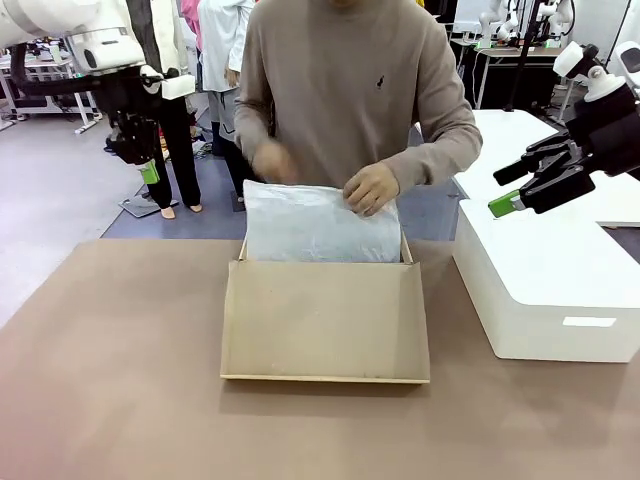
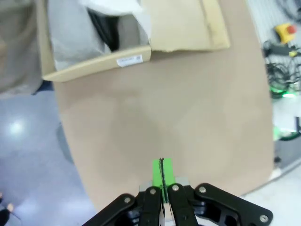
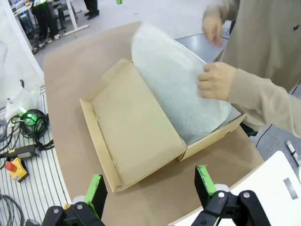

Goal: Pack the shoes into the box.
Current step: Close the Shoes Box.

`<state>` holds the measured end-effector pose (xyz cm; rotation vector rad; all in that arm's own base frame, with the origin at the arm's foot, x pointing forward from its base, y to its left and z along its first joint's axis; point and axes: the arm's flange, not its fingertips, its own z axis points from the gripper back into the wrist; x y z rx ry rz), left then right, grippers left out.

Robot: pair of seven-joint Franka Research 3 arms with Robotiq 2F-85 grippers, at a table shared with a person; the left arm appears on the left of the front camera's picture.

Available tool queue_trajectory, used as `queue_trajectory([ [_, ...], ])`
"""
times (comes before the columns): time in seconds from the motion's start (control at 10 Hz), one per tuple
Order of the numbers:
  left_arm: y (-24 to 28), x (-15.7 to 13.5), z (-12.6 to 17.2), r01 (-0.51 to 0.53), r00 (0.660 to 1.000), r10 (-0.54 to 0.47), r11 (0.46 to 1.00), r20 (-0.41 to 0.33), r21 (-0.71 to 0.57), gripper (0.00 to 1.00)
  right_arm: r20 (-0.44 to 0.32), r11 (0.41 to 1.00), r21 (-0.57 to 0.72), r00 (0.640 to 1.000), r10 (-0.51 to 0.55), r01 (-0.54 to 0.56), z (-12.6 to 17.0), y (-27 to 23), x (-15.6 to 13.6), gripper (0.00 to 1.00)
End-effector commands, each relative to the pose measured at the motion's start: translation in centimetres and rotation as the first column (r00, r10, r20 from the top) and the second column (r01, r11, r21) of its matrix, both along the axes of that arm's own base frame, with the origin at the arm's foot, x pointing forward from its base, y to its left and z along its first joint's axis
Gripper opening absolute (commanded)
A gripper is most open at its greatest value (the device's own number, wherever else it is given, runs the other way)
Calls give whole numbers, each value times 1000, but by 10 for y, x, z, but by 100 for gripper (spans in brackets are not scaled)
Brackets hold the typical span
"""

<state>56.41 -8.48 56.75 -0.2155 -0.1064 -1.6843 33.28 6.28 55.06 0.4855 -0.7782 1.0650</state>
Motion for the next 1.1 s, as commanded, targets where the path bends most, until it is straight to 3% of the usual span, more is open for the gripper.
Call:
queue_trajectory([
  [0.0,10,12,-5,-29,998,22,991,-56,-128,0,21,999,30,999,25,-26,0,0,5,100],
  [0.4,19,19,-21,-158,985,137,962,-103,-224,0,21,999,30,999,25,-26,0,0,5,100],
  [0.5,22,22,-23,-254,963,225,943,-151,-213,0,21,999,30,999,25,-26,0,0,5,100],
  [0.6,19,20,-22,-112,991,95,972,-91,-206,0,21,999,30,999,25,-26,0,0,5,100],
  [1.0,19,20,-22,-112,991,95,972,-91,-206,0,21,999,30,999,25,-26,0,0,5,100],
])
